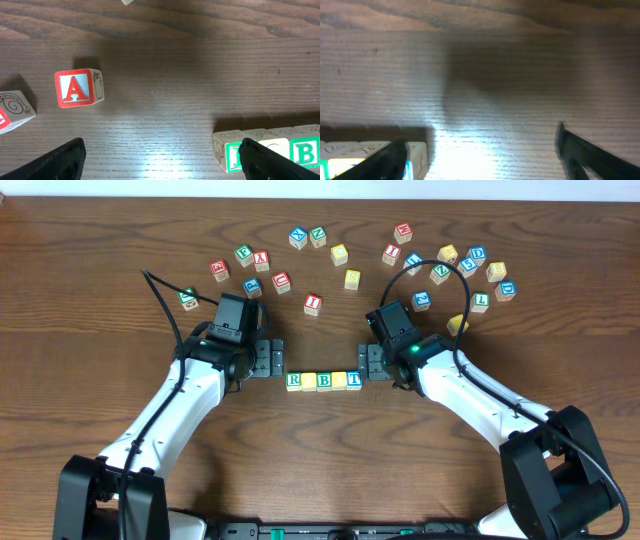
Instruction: Spell out ROBOT
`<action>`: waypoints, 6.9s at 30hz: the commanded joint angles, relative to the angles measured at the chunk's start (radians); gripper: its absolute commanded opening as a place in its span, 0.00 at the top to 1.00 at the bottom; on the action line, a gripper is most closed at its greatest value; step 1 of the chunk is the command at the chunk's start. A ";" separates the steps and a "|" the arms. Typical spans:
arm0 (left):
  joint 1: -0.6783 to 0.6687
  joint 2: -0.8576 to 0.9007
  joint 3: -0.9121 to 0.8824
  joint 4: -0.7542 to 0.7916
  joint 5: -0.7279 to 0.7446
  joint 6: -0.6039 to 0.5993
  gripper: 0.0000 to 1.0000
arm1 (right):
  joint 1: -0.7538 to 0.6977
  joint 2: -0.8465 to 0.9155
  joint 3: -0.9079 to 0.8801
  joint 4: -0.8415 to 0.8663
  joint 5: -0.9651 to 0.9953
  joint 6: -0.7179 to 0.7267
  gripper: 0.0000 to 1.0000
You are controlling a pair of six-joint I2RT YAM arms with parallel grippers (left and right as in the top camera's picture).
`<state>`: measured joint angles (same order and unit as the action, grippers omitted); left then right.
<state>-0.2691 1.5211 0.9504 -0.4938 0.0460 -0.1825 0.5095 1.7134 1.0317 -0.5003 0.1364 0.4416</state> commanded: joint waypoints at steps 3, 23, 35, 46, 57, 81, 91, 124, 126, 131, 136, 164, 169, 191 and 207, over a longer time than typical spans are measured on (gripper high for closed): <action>0.004 -0.014 0.023 -0.002 -0.013 0.003 0.03 | 0.005 -0.010 -0.007 0.016 0.023 0.006 0.01; 0.004 -0.014 0.023 -0.002 -0.013 0.003 0.03 | 0.005 -0.010 -0.007 0.029 0.022 0.006 0.01; 0.004 -0.014 0.023 -0.002 -0.013 0.003 0.03 | 0.005 -0.010 -0.007 0.029 0.021 0.006 0.01; 0.004 -0.014 0.023 -0.002 -0.013 0.003 0.03 | 0.005 -0.010 -0.007 0.029 0.021 0.006 0.01; 0.004 -0.043 0.023 0.049 -0.197 0.056 0.03 | 0.005 -0.010 -0.007 0.029 0.021 0.006 0.01; 0.020 -0.507 -0.050 0.355 -0.305 0.153 0.03 | 0.005 -0.010 -0.007 0.029 0.021 0.006 0.01; 0.067 -0.802 -0.324 0.524 -0.301 0.152 0.03 | 0.005 -0.010 -0.007 0.029 0.021 0.006 0.01; 0.202 -1.520 -0.946 0.747 -0.263 0.118 0.02 | 0.005 -0.010 -0.007 0.029 0.021 0.006 0.01; 0.202 -1.520 -0.946 0.661 -0.241 0.118 0.02 | 0.005 -0.010 -0.007 0.029 0.021 0.006 0.01; 0.202 -1.519 -0.946 0.423 -0.146 0.124 0.02 | 0.005 -0.010 -0.007 0.029 0.021 0.006 0.01; 0.202 -1.520 -0.946 0.423 -0.105 0.121 0.02 | 0.005 -0.010 -0.007 0.029 0.021 0.006 0.01; 0.201 -1.517 -0.946 0.423 -0.083 0.118 0.02 | 0.005 -0.010 -0.007 0.029 0.021 0.006 0.01; 0.201 -1.517 -0.946 0.423 -0.083 0.118 0.02 | 0.005 -0.010 -0.007 0.029 0.021 0.006 0.01; 0.201 -1.517 -0.946 0.423 -0.083 0.118 0.02 | 0.005 -0.010 -0.007 -0.061 0.105 -0.151 0.01; 0.201 -1.517 -0.946 0.423 -0.083 0.118 0.02 | -0.011 -0.122 -0.007 0.387 0.363 -0.168 0.01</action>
<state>-0.0727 0.0109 0.0242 -0.0315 -0.0380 -0.0555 0.5087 1.6787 1.0237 -0.1501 0.4229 0.2970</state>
